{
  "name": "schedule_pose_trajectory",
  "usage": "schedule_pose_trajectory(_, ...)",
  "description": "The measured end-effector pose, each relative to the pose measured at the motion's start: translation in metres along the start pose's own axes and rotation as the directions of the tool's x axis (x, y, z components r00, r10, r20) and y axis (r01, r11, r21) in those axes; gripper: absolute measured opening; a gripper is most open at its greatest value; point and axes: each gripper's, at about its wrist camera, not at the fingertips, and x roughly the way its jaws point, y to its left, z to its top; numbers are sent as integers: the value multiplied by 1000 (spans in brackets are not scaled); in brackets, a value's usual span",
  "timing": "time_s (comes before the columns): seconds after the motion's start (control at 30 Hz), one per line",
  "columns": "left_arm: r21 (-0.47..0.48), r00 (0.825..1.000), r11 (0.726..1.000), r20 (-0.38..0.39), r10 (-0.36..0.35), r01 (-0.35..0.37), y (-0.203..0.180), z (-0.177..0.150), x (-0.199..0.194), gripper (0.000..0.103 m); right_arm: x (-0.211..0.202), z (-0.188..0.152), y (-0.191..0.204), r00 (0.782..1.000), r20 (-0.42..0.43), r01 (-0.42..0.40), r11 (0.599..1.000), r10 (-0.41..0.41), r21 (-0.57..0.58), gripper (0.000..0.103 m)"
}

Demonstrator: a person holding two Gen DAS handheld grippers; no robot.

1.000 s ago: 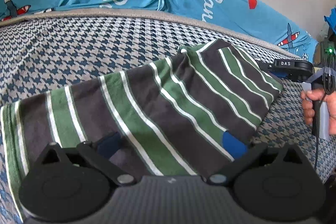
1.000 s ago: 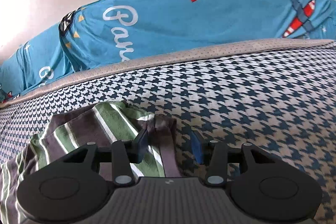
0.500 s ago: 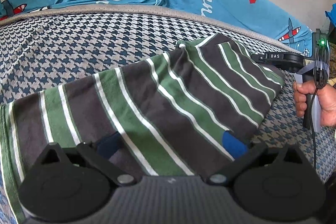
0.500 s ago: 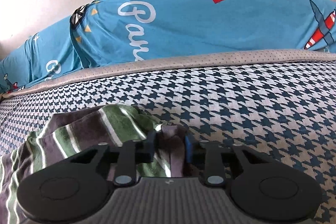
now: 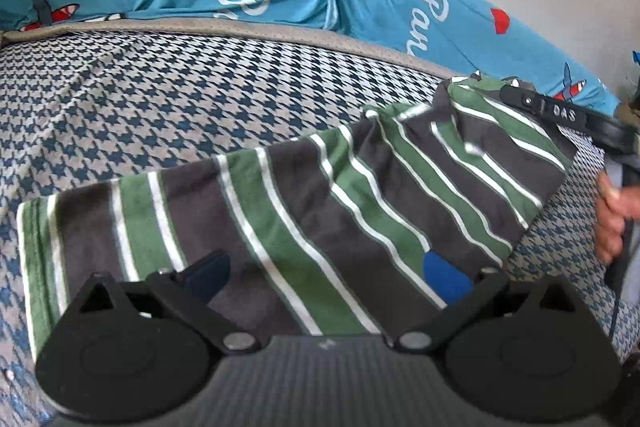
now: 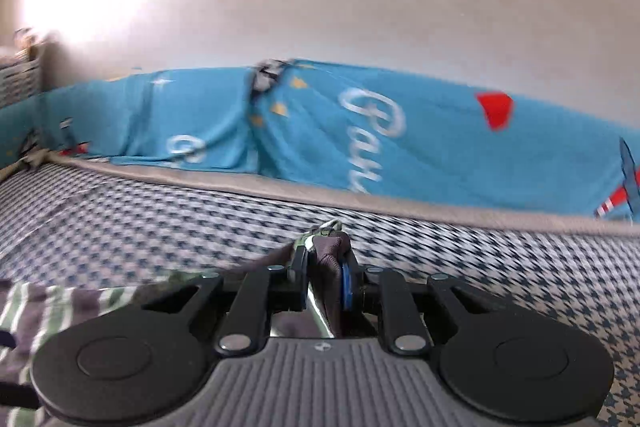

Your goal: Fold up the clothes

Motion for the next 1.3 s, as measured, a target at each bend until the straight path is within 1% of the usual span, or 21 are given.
schedule_pose_trajectory(0.1,-13,1000,1000,10,13,-13,5,3,-5,103,-12,-2,34,1000,24,-17,996,19,-88,16)
schedule_pose_trajectory(0.2,-29,1000,999,14,26,-25,11,8,-9,103,-19,-6,60,998,20,-51,991,54,-121,16)
schedule_pose_trajectory(0.3,-47,1000,999,9,24,-23,16,9,-10,103,-22,-15,81,999,19,-37,983,41,-182,16)
schedule_pose_trajectory(0.33,-50,1000,999,8,22,-21,18,10,-10,103,-22,-15,82,999,27,-22,982,28,-188,16)
schedule_pose_trajectory(0.4,-50,1000,999,9,19,-18,19,11,-10,103,-25,-10,75,998,56,17,985,-7,-174,16)
schedule_pose_trajectory(0.5,-23,1000,1000,2,-5,5,18,14,-7,103,-28,1,50,995,76,71,993,-64,-93,16)
schedule_pose_trajectory(0.6,-1,1000,1000,14,-26,26,10,23,1,103,-29,6,29,994,70,86,996,-84,-24,16)
schedule_pose_trajectory(0.73,70,998,997,50,-46,43,-18,31,18,103,-31,13,2,992,60,106,992,-110,68,16)
schedule_pose_trajectory(0.83,100,996,993,57,-72,66,-44,33,41,103,-33,11,-3,991,55,118,991,-122,67,16)
schedule_pose_trajectory(0.9,137,996,989,61,-66,58,-60,34,57,103,-33,10,-5,991,55,120,991,-123,65,16)
schedule_pose_trajectory(1.0,190,996,981,79,-40,25,-80,39,79,103,-35,10,-7,991,56,120,991,-124,65,16)
schedule_pose_trajectory(1.13,172,995,985,88,-47,31,-88,52,104,103,-34,9,-9,991,51,124,990,-128,74,16)
schedule_pose_trajectory(1.23,159,995,987,102,-17,1,-91,62,121,103,-33,8,-11,991,45,121,990,-124,78,16)
schedule_pose_trajectory(1.3,136,994,991,102,-26,12,-91,67,132,103,-34,7,-11,993,41,111,990,-114,82,16)
